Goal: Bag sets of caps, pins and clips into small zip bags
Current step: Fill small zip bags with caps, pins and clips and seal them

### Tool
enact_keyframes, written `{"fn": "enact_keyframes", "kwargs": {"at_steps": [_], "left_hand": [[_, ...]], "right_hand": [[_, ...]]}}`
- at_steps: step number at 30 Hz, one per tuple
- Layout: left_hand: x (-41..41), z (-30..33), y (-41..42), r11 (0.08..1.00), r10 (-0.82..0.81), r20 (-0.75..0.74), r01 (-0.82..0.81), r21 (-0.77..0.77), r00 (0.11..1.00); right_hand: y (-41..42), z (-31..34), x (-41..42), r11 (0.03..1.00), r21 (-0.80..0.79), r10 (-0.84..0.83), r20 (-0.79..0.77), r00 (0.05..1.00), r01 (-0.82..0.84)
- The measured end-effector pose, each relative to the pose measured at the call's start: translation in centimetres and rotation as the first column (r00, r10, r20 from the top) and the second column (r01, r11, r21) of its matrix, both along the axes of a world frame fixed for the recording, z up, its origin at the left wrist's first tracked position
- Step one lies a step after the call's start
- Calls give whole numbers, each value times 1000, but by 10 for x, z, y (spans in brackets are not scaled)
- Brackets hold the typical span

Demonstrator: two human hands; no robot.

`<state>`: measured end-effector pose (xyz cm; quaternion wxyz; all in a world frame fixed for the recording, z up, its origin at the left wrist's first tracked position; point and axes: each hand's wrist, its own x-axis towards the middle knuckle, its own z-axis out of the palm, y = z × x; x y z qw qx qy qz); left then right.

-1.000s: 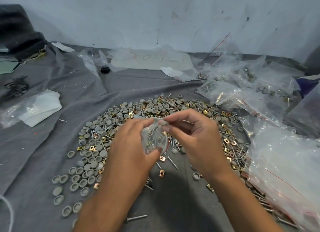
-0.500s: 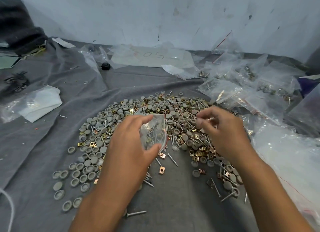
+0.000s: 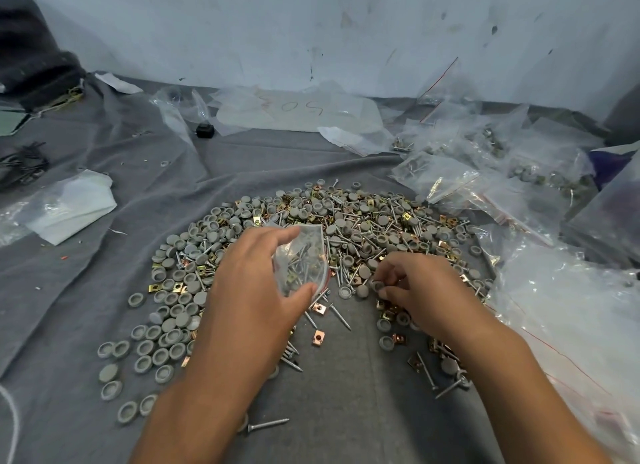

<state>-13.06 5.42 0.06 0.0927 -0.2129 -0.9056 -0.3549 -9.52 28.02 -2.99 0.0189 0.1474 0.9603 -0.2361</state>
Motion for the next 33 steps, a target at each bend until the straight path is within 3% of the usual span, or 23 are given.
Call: {"fn": "enact_keyframes", "kwargs": {"at_steps": [4,8,11,15,22,24,27,30,33], "left_hand": [[0,-1,1,1000,2,-5,-2,-10,1000],[-1,-3,1,1000,10,-5,-10,-8,1000],[-2,-3,2,1000,6,-18,-6,-10,1000],[-1,-2,3,1000,-7,-7,7,4,1000],[-2,-2,0,1000,5,-8,-5,18,1000],[-2,-2,0,1000,7,1,-7,17,1000],[-1,-2,-1,1000,4,3,-4,6,1000],[-1,-2,-2,1000,5,-2,-5,17,1000],[-2,-2,-1,1000,9,-11,-9,5,1000]], "right_hand": [[2,8,2,980,-196,-51,-133,990,25],[-15,28,4,784,-608,-129,-353,927,-123],[-41,34,2,689,-667,-124,-492,862,-282],[-65,29,-3,739,-589,-73,-554,829,-329],[-39,31,-3,804,-550,-116,-518,847,-226],[-20,29,0,869,-480,-109,-422,900,-120],[2,19,6,973,-228,2,-130,991,-32],[9,11,13,990,7,138,100,985,-140],[10,5,14,961,149,213,137,967,-233]]}}
